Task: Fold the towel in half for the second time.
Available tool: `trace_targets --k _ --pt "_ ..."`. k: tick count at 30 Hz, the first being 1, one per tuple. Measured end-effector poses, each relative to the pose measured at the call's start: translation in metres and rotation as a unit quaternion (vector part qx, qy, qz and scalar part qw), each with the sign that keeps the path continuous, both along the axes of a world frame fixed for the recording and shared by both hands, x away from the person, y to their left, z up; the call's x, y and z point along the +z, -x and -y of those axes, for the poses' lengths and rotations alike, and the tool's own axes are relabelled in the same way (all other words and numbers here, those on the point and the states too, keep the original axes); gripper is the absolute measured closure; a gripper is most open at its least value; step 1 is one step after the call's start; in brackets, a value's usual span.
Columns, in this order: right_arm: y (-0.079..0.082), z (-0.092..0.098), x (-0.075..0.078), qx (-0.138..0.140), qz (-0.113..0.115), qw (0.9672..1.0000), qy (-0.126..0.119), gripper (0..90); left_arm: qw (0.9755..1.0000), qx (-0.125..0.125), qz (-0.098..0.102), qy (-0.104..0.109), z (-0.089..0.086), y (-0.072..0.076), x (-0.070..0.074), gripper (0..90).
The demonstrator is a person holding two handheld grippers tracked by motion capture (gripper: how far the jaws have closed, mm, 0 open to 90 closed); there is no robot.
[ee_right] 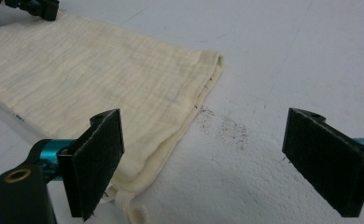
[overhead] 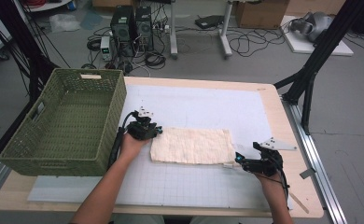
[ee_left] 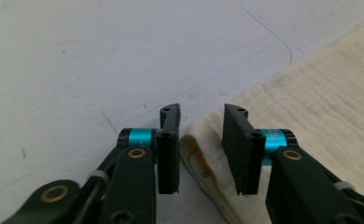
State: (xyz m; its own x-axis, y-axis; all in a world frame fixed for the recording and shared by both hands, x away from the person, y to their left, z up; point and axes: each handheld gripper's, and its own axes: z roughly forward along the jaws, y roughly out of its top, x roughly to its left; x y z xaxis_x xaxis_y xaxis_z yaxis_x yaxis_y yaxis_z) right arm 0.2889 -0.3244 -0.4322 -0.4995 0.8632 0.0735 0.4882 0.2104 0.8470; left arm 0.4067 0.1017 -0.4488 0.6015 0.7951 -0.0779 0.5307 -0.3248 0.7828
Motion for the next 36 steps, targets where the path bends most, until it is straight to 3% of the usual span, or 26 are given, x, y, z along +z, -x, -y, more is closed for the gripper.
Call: trace_targets --k 5,13,18,22,24,25,27,29,36 --pt "0.0 0.0 -0.001 0.0 -0.003 1.0 0.001 12.0 0.9999 -0.007 0.012 0.007 0.001 0.004 -0.002 83.0" --pt "-0.003 -0.003 0.002 -0.001 -0.001 1.0 0.008 12.0 0.9998 -0.005 0.007 0.017 -0.001 0.003 -0.003 83.2" --pt "-0.013 -0.006 0.008 -0.003 -0.002 0.9999 -0.011 12.0 0.9996 -0.001 0.001 0.029 -0.003 0.002 -0.004 83.1" --pt "-0.029 -0.015 0.007 0.014 -0.017 0.9997 0.011 14.1 0.9996 -0.005 -0.001 0.028 -0.004 0.002 -0.004 83.2" --pt "-0.039 -0.02 0.007 0.015 -0.023 0.9995 0.015 21.0 0.9996 -0.005 -0.001 0.028 -0.004 0.002 -0.004 83.1" --pt "-0.043 -0.021 0.007 0.017 -0.011 0.9996 0.019 26.0 0.9994 -0.002 -0.002 0.034 -0.004 0.002 -0.004 82.9" --pt "-0.053 -0.024 0.009 0.015 0.003 0.9998 0.015 34.3 0.9994 -0.004 -0.004 0.036 -0.005 0.001 -0.004 82.7" --pt "-0.063 -0.025 0.009 0.014 -0.002 0.9999 0.006 40.6 0.9992 -0.002 -0.006 0.039 -0.005 0.001 -0.004 82.7" --pt "-0.1 -0.039 0.003 0.02 -0.055 0.9975 0.04 45.3 0.9992 -0.003 -0.006 0.04 -0.006 0.001 -0.004 82.7"
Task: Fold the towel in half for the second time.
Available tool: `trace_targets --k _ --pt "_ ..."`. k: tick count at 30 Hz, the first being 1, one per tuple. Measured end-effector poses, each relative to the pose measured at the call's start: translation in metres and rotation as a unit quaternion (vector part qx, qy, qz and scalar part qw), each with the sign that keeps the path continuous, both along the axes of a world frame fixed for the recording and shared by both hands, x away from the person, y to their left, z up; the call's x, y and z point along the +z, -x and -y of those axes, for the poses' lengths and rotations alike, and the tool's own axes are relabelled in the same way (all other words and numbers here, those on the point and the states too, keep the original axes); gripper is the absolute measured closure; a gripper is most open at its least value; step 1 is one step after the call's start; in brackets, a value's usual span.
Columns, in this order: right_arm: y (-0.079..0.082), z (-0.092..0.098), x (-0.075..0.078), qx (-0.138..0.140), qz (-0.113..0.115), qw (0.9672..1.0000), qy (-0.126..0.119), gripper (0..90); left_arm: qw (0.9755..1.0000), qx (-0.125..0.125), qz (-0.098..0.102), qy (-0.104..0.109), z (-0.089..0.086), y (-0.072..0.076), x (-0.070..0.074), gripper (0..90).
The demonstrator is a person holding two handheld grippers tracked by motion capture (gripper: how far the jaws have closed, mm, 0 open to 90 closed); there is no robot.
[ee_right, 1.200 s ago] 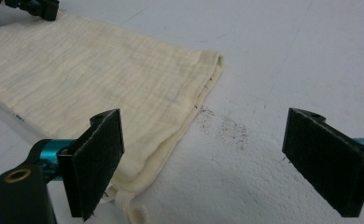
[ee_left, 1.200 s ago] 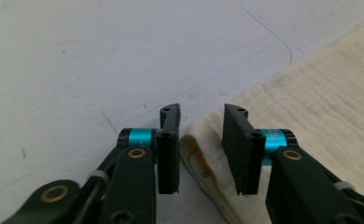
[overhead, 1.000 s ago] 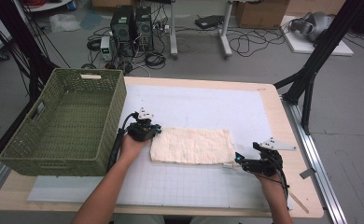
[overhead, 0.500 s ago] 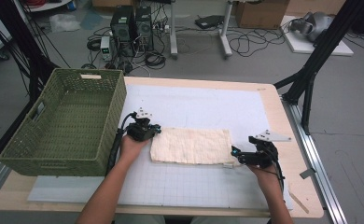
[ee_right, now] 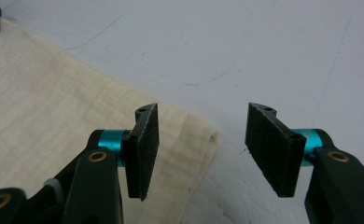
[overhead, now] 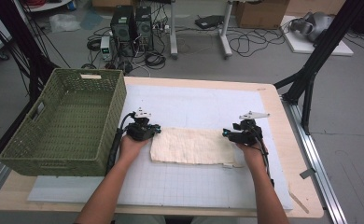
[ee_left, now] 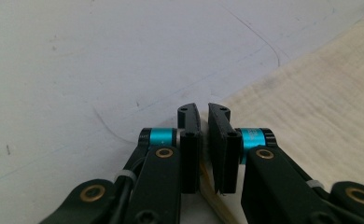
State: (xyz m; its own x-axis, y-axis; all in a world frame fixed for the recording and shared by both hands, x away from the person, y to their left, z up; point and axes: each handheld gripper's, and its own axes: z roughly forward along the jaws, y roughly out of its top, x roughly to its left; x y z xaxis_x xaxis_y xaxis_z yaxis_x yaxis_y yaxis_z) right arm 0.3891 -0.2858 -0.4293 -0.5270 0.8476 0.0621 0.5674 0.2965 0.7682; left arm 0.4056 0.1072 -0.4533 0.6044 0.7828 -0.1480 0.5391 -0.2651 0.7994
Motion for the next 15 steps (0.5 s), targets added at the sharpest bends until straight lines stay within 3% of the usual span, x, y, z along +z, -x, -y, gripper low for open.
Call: trace_targets --k 6,7,12,15 --pt "-0.016 -0.013 -0.013 0.007 -0.04 0.9986 0.033 50.1 1.0 0.001 -0.003 0.005 0.0 0.0 0.0 82.7" --pt "-0.016 -0.014 -0.013 0.005 -0.041 0.9987 0.029 52.0 1.0 0.001 -0.003 0.006 -0.001 0.0 0.0 82.7" --pt "-0.013 -0.017 -0.012 0.037 -0.042 0.9979 0.03 79.6 1.0 0.003 -0.005 0.008 -0.001 0.0 0.0 83.5" --pt "-0.012 -0.019 -0.011 0.041 -0.041 0.9978 0.034 82.9 0.9999 0.003 -0.006 0.011 -0.002 0.0 0.0 84.8"
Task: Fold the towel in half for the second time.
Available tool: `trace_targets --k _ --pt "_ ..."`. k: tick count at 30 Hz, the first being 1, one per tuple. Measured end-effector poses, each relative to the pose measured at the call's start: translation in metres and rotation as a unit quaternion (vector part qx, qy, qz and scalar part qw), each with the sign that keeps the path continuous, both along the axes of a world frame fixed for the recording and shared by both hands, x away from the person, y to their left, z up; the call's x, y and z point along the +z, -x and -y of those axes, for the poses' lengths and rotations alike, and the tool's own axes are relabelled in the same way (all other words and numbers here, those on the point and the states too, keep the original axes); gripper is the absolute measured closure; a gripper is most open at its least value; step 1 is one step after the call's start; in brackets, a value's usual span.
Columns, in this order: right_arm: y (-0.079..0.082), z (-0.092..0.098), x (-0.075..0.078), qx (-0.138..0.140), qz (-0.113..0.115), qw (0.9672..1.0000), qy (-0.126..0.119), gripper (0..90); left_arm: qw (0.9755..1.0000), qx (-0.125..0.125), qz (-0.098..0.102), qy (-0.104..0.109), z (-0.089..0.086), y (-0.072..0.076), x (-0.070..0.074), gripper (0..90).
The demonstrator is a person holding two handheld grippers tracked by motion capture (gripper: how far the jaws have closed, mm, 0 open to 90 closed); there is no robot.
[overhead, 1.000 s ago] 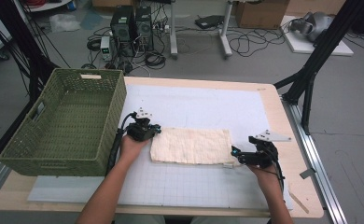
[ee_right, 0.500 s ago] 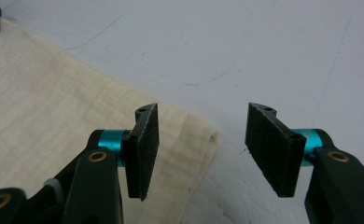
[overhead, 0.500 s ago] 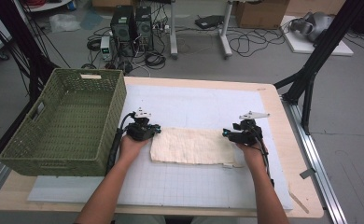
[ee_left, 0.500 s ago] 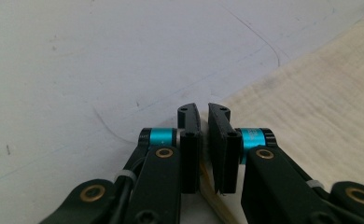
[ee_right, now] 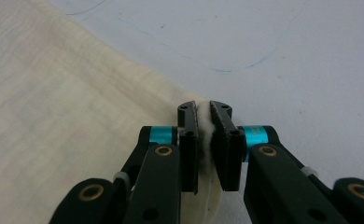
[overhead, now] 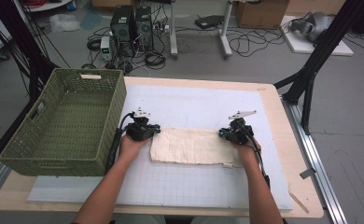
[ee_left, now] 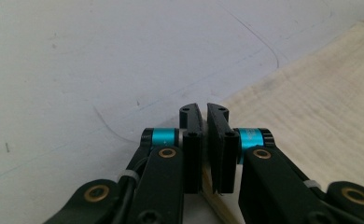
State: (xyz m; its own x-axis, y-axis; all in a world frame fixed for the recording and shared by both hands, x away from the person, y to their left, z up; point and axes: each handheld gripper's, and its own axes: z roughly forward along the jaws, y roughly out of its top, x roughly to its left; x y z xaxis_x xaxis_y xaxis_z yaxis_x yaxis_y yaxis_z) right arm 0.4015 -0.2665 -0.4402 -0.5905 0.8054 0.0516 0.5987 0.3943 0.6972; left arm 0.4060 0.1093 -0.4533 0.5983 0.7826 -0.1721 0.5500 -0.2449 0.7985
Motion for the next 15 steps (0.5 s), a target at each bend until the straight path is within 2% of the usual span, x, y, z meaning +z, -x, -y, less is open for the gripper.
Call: trace_targets --k 4,7,10,13,15 --pt "0.002 0.001 0.002 -0.007 0.009 0.9999 0.008 83.4 0.9999 0.004 0.003 0.016 -0.003 0.001 0.001 85.1" --pt "0.003 0.005 0.005 -0.007 0.02 0.9998 -0.002 83.4 0.9992 0.009 -0.005 0.038 -0.006 0.001 0.002 85.2" --pt "0.003 0.007 0.009 -0.011 0.039 0.9991 -0.012 83.4 0.9986 0.009 0.018 0.05 -0.007 0.003 0.01 85.1" --pt "0.003 0.01 0.012 -0.017 0.055 0.9979 -0.029 83.3 0.9955 0.017 0.048 0.079 -0.011 0.006 0.019 85.2" --pt "0.003 0.011 0.013 -0.016 0.062 0.9972 -0.038 83.2 0.9949 0.014 0.051 0.086 -0.012 0.008 0.022 85.1"
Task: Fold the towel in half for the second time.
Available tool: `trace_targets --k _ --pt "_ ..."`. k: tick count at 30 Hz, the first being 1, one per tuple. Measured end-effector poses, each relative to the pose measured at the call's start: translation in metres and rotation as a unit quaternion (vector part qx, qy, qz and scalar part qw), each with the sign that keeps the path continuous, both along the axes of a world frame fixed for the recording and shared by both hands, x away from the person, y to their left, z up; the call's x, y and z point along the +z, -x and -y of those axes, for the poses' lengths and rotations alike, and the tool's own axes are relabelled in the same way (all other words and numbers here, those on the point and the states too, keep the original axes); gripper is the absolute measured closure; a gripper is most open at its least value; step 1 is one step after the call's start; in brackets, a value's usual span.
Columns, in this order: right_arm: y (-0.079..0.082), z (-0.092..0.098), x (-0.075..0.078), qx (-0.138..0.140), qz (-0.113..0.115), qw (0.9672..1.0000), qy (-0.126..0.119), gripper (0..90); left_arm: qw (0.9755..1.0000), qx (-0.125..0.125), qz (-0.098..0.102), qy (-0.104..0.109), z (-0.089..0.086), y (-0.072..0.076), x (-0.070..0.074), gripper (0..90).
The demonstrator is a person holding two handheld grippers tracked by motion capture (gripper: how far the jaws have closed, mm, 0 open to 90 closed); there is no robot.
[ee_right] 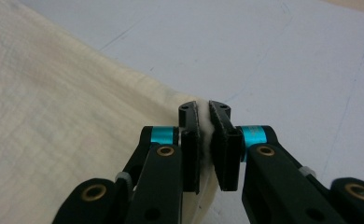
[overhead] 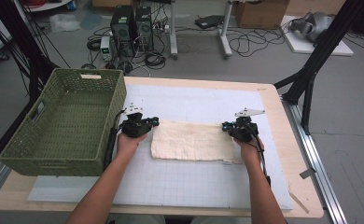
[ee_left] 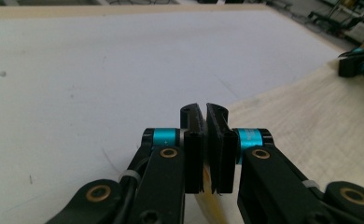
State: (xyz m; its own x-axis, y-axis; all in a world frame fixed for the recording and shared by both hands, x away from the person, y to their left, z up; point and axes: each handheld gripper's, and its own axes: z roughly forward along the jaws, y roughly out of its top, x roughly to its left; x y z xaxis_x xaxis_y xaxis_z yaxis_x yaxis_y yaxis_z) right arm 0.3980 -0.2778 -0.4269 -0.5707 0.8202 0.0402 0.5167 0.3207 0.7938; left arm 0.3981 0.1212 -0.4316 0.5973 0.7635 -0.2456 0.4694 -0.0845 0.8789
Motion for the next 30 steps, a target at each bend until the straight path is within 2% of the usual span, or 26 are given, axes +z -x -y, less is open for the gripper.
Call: trace_targets --k 3,6,9,15,17,19,24,27,30 --pt "0.004 0.0 0.001 0.009 0.008 0.9999 0.001 83.1 0.9998 -0.017 -0.004 -0.006 -0.001 0.006 0.004 85.1" --pt "0.012 0.003 0.001 0.017 0.015 0.9997 -0.001 83.0 0.9996 -0.017 0.019 0.009 -0.003 0.014 0.006 85.2" --pt "0.021 0.006 0.001 0.026 0.022 0.9993 -0.012 83.0 0.9995 -0.022 0.02 0.008 -0.004 0.023 0.005 85.1" --pt "0.042 0.008 0.008 0.043 0.044 0.998 -0.014 82.5 0.9993 -0.033 0.015 0.008 -0.007 0.042 0.001 85.1" --pt "0.049 0.009 0.009 0.046 0.048 0.9977 -0.015 82.3 0.999 -0.043 0.01 -0.006 -0.006 0.047 0.002 85.1" --pt "0.057 0.01 0.006 0.053 0.045 0.9975 -0.011 82.2 0.9987 -0.047 0.02 -0.007 -0.005 0.053 0.002 85.0" --pt "0.076 0.012 -0.004 0.069 0.045 0.9966 -0.003 81.5 0.9976 -0.063 0.016 -0.023 -0.003 0.064 -0.001 85.0" --pt "0.082 0.013 -0.008 0.074 0.045 0.9963 -0.002 81.5 0.9974 -0.065 0.015 -0.027 -0.003 0.069 -0.006 84.9" --pt "0.085 0.014 -0.009 0.077 0.046 0.9959 -0.003 81.4 0.9971 -0.068 0.006 -0.034 -0.002 0.073 -0.013 84.6"
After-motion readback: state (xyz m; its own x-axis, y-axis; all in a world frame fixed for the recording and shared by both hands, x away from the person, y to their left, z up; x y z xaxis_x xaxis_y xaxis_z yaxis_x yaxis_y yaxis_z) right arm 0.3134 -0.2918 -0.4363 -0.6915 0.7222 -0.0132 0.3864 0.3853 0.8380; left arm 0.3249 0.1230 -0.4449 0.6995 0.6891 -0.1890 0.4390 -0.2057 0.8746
